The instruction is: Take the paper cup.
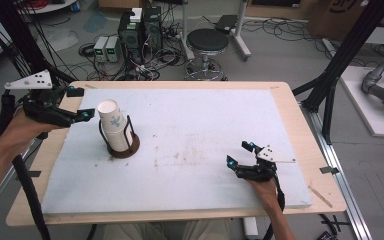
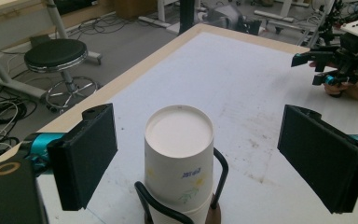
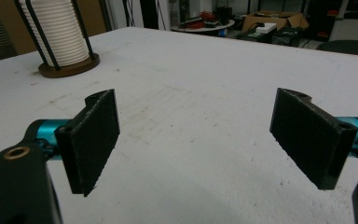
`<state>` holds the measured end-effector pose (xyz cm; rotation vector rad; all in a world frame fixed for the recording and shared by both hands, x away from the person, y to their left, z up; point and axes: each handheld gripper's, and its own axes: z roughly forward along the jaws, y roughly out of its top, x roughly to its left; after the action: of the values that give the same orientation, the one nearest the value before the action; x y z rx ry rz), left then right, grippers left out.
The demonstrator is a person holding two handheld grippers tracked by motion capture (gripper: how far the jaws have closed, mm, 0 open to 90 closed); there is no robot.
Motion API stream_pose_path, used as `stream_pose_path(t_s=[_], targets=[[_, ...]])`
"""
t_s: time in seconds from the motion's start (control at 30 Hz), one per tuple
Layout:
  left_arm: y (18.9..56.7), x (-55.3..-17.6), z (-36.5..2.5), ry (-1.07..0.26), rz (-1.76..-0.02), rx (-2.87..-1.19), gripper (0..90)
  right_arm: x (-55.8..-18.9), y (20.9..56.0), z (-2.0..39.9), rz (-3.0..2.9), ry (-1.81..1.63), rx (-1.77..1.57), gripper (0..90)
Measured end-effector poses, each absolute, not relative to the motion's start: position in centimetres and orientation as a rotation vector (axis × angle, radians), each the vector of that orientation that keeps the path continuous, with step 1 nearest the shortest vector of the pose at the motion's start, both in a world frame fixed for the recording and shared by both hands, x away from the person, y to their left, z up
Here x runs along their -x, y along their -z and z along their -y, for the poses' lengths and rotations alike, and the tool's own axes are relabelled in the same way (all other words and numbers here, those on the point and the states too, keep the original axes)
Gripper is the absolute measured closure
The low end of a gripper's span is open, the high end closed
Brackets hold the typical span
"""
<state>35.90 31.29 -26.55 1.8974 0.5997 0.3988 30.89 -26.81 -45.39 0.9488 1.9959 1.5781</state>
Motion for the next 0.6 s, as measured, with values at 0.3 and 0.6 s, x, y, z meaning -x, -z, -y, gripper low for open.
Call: stream_pose_path(t_s=[0.3, 0.6], targets=[[25.3, -37.6, -30.8, -0.362, -0.570, -1.995, 11.9, -30.9, 45.4, 26.8, -1.995, -1.577, -0.950, 16.0], [24.8, -39.5, -29.9, -0.306, -0.564, -2.110, 11.9, -30.9, 45.4, 26.8, -1.994, -1.576, -0.950, 16.0]])
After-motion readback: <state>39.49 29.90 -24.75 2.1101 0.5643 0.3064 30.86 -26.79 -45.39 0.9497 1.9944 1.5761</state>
